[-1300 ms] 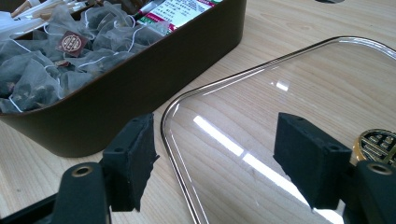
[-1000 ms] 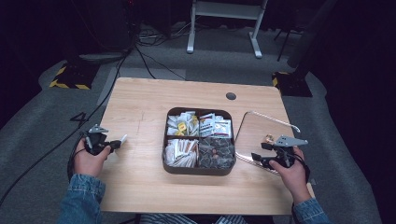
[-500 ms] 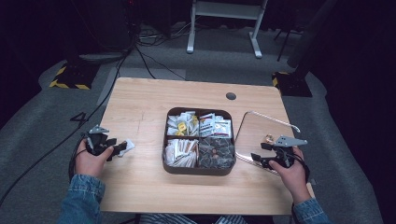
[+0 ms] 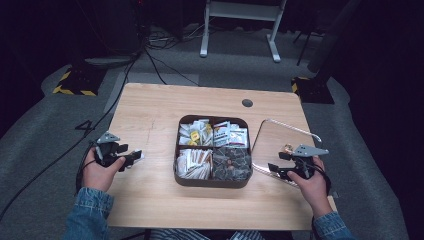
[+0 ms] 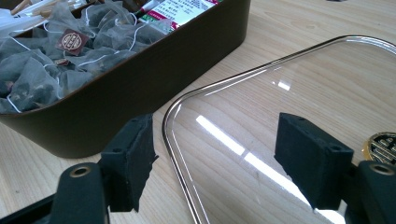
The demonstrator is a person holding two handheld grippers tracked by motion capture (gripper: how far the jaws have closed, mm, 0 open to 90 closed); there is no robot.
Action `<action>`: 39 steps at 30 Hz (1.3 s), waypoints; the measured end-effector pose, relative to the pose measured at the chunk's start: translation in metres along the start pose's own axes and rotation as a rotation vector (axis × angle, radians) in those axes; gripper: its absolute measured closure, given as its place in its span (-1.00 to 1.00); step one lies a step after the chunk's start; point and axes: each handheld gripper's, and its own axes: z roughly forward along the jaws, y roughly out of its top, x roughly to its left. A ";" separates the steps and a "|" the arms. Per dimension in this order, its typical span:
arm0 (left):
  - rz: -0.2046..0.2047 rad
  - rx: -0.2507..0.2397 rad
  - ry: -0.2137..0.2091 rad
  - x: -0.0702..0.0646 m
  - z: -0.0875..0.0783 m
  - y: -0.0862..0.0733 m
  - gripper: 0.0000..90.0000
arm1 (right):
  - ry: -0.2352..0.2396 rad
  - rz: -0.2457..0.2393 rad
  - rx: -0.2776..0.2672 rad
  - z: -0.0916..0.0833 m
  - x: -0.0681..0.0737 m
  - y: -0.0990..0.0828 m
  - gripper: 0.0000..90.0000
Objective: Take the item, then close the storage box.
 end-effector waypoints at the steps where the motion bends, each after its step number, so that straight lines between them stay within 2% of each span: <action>1: 0.002 -0.012 0.000 -0.002 -0.001 0.000 -0.21 | 0.000 0.000 -0.002 0.000 0.000 0.000 -0.34; 5: 0.008 -0.028 -0.019 -0.007 -0.003 0.001 -0.21 | -0.009 0.008 -0.021 -0.001 -0.001 0.002 -0.35; 13: 0.020 -0.044 -0.031 -0.014 -0.002 0.000 -0.21 | -0.076 0.045 -0.064 -0.008 -0.009 0.003 -0.32; 17: 0.050 -0.046 -0.044 -0.026 0.000 0.002 -0.21 | -0.116 0.071 -0.070 -0.012 -0.014 0.002 -0.32; 21: 0.078 -0.038 -0.054 -0.035 0.003 0.003 -0.21 | -0.154 0.071 -0.056 -0.015 -0.021 0.000 -0.35; 25: 0.087 -0.036 -0.060 -0.040 0.005 0.000 -0.22 | -0.175 0.088 -0.060 -0.017 -0.028 -0.001 -0.36; 29: 0.094 -0.019 -0.068 -0.048 0.008 -0.007 -0.24 | -0.201 0.124 -0.062 -0.019 -0.040 -0.006 -0.38; 36: 0.093 -0.009 -0.064 -0.052 0.014 -0.022 -0.28 | -0.225 0.145 -0.039 -0.016 -0.052 -0.010 -0.38; 39: 0.118 -0.002 -0.069 -0.057 0.016 -0.030 -0.24 | -0.227 0.158 -0.030 -0.012 -0.057 -0.010 -0.39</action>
